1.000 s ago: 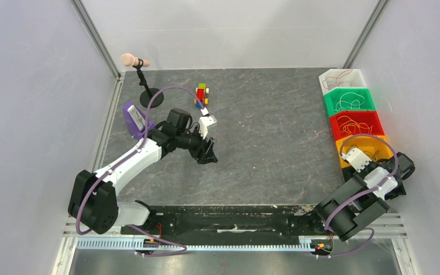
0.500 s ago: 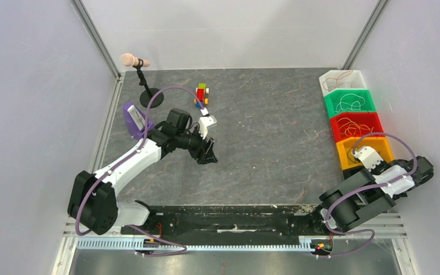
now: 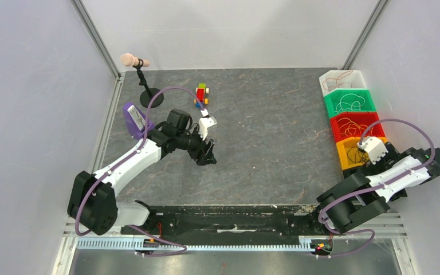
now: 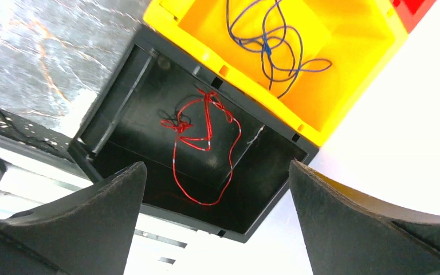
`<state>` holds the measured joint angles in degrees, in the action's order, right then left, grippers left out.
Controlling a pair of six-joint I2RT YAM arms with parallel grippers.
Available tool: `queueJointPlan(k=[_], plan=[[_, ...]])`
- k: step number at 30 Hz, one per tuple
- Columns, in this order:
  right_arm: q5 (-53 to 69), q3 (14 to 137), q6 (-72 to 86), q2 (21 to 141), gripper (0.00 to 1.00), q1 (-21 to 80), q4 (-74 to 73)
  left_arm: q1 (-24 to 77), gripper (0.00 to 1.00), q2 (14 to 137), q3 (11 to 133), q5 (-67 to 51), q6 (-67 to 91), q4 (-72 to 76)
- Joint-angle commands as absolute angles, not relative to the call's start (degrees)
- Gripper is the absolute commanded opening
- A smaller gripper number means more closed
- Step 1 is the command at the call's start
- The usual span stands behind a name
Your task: Untangle the cables
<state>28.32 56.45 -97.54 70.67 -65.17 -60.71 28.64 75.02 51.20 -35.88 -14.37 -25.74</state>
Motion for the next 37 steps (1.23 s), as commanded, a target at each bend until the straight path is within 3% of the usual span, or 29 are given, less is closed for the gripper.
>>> queueJointPlan(k=[1,6,10,14,20,27,37], plan=[[34.31,60.29,-99.43,69.45,0.98,-65.04,-72.01,28.83,0.77,74.12,52.81,-34.5,-16.18,-26.43],[39.6,60.35,-95.05,65.31,0.98,-60.87,-72.01,28.11,0.79,72.31,53.0,-35.31,-12.15,-25.82],[46.85,60.38,-79.82,62.46,0.98,-49.17,-68.55,24.96,0.83,71.21,55.25,-35.01,-3.08,-24.01],[47.29,56.54,-43.81,60.15,0.98,-31.53,-43.84,21.51,0.83,76.7,67.01,-31.43,-1.04,-37.68],[32.27,50.78,-16.32,64.85,0.98,-8.61,-18.56,8.99,0.83,80.11,71.54,-30.78,0.16,-48.49],[20.88,47.2,-6.54,74.44,0.98,2.76,-8.32,8.54,0.83,73.91,66.17,-11.34,-2.26,-48.08],[19.03,43.51,-6.72,73.22,0.98,6.34,-7.26,8.61,0.84,71.4,62.99,-4.55,-1.34,-45.97]])
